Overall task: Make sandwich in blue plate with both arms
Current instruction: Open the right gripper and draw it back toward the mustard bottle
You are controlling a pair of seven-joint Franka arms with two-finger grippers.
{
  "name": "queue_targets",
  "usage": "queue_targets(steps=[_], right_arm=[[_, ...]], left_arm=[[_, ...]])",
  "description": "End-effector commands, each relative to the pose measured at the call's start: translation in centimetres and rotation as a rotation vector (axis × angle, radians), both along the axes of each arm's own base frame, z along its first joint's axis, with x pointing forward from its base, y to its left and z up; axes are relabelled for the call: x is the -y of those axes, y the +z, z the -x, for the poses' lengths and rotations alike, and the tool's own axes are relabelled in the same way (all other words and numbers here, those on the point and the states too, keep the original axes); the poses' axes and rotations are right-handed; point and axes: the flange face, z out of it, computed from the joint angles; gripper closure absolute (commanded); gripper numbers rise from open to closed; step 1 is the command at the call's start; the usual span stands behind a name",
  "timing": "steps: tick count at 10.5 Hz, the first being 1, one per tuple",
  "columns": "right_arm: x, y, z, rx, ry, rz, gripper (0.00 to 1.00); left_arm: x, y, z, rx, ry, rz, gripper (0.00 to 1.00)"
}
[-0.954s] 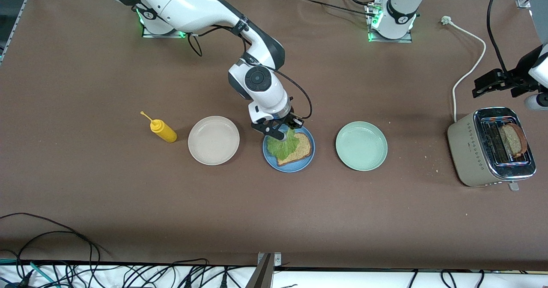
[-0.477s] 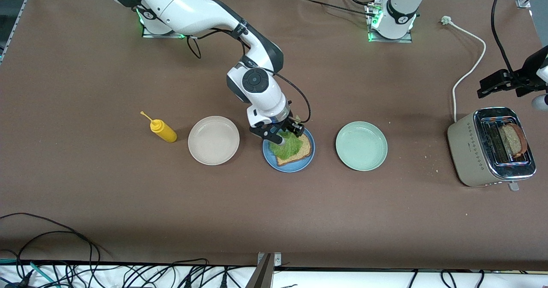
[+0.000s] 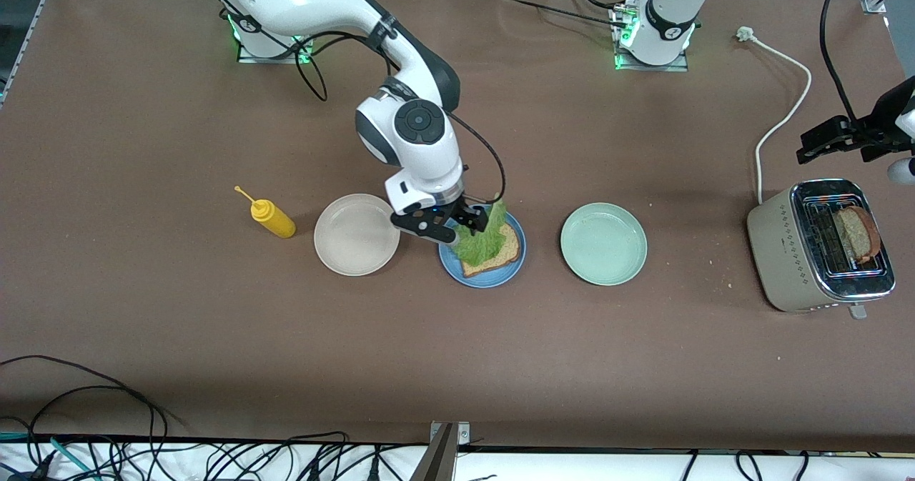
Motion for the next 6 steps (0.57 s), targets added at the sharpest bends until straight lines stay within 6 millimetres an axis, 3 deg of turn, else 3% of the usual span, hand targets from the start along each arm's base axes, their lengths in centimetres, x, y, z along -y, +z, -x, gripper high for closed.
queue_targets(steps=[1,4,6], right_arm=[[5.4,5.6,-1.3,-0.023,0.209,0.171,0.00],[13.6,10.5,-3.6,-0.119,0.468,0.277,0.00],[16.6,13.1,-3.8,-0.155,0.560,0.257,0.00]], left_arm=[[-0.2,0.5,0.0,-0.006,-0.012,-0.016,0.00],[-0.2,0.5,-0.1,-0.004,-0.012,-0.016,0.00],[-0.2,0.5,-0.1,-0.004,-0.012,-0.016,0.00]])
